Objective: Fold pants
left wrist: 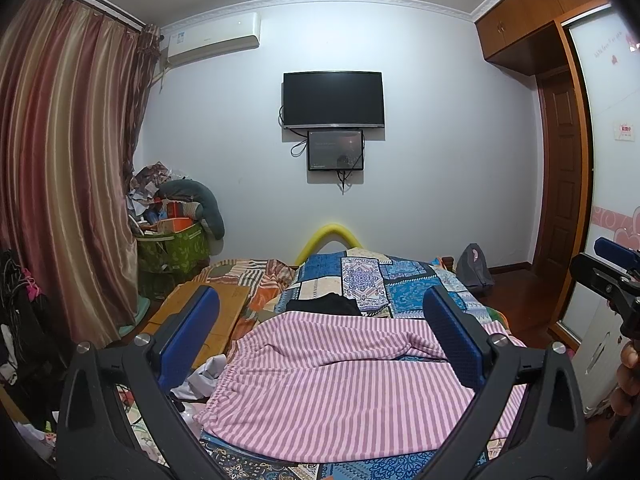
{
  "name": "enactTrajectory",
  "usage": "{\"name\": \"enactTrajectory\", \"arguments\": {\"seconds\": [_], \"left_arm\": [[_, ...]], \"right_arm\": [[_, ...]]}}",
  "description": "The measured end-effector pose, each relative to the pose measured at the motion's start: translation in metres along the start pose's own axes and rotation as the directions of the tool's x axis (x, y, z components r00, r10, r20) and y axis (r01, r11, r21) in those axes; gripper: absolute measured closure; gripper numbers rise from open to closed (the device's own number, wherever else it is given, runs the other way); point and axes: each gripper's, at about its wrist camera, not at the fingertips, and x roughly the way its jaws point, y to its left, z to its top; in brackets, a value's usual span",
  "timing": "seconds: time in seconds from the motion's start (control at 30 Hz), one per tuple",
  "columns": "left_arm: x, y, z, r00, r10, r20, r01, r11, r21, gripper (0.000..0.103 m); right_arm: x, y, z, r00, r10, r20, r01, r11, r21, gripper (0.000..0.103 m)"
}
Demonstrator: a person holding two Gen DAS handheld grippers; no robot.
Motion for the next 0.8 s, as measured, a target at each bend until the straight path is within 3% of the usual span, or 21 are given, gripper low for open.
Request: {"name": "enactTrajectory", "arguments": {"seconds": [0.8], "left_arm": [[0.0031,-0.0032,-0.0022,1.000,-0.005,-0.001,0.005,1.000,0.012,0.000]], "right_arm": [[0.0032,-0.0009,-0.0028,1.000,0.001,-0.008,-0.001,1.000,0.009,0.000]]}}
